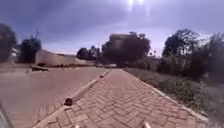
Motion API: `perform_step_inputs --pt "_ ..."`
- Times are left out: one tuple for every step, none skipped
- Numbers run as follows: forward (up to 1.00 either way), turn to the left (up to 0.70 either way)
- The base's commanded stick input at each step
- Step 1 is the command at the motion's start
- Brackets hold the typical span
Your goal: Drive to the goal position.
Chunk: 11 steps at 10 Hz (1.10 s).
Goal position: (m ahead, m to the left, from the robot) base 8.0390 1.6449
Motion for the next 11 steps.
perform_step_inputs --pt "0.70 0.00" --pt "0.70 0.00" --pt "0.70 0.00" --pt "0.70 0.00" --pt "0.70 0.00" --pt "0.70 -0.15" --pt "0.70 -0.28" --pt "0.70 -0.16" --pt "0.70 -0.07" --pt "0.70 0.00" --pt "0.70 0.00"
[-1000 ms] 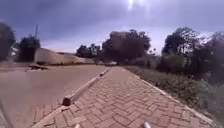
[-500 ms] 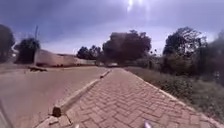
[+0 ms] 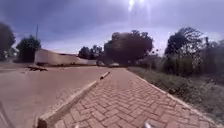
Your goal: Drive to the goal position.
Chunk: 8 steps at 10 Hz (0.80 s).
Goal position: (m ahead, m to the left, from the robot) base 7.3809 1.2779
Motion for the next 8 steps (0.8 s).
perform_step_inputs --pt "0.70 0.00" --pt "0.70 0.00" --pt "0.70 0.00" --pt "0.70 0.00" --pt "0.70 0.00" --pt "0.70 0.00" --pt "0.70 0.00" --pt "0.70 0.00"
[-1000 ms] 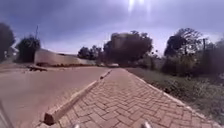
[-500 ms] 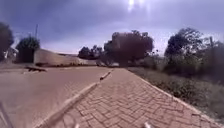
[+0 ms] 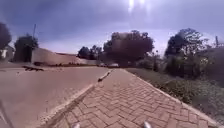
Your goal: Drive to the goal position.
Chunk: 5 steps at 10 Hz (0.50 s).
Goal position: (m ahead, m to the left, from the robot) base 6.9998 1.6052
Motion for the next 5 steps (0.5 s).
perform_step_inputs --pt "0.70 0.00" --pt "0.70 0.00" --pt "0.70 0.00" --pt "0.70 -0.35" --pt "0.70 -0.35"
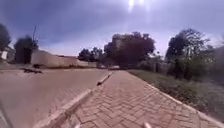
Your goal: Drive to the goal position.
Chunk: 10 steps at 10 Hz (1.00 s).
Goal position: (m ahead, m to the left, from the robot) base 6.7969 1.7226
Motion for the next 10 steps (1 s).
perform_step_inputs --pt "0.70 -0.35" --pt "0.70 -0.35" --pt "0.70 -0.28" --pt "0.70 -0.10" --pt "0.70 0.00" --pt "0.70 0.00" --pt "0.70 0.00" --pt "0.70 0.00" --pt "0.70 0.00" --pt "0.70 0.00"
